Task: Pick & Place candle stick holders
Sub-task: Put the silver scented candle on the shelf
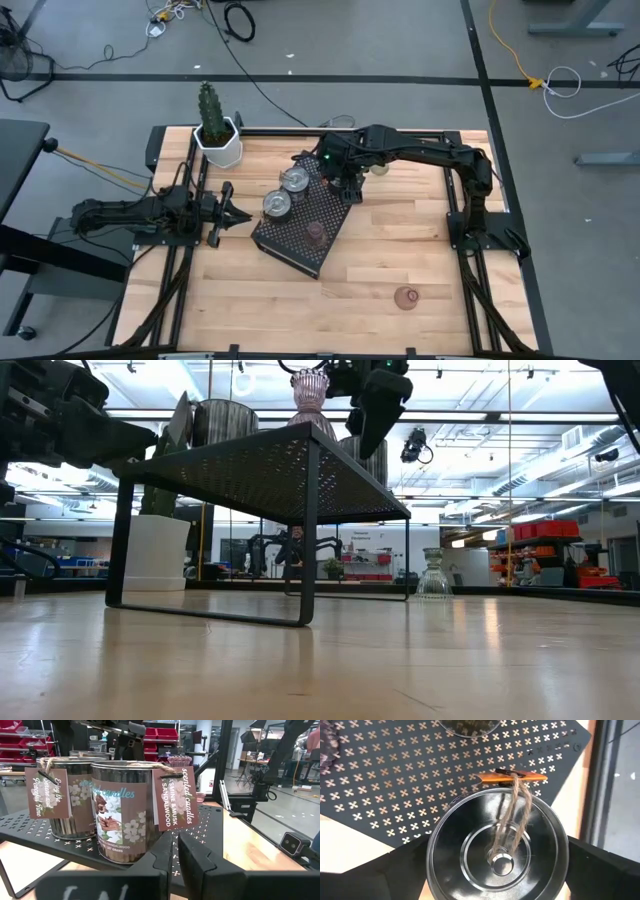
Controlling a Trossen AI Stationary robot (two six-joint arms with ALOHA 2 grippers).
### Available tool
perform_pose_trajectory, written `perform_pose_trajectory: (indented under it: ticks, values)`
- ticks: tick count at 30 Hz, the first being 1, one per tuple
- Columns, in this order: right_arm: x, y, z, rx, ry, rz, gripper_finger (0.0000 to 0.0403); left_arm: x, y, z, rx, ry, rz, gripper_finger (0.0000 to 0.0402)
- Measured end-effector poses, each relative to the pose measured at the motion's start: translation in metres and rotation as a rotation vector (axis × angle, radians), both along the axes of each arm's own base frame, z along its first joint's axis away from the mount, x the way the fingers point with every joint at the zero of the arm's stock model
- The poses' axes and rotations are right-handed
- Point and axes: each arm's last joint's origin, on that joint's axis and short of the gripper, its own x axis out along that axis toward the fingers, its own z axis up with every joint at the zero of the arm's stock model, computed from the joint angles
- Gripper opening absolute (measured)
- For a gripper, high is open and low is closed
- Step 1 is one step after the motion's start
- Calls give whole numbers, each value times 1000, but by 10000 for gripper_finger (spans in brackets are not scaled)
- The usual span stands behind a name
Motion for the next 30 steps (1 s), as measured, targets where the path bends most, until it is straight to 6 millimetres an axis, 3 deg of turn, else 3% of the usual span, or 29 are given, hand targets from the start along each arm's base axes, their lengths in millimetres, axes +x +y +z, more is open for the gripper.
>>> perform_pose_trajectory:
  ticks: [30]
  values:
    - [0,0,0,2,-7,-24,398,0,0,0,0,0,0,34]
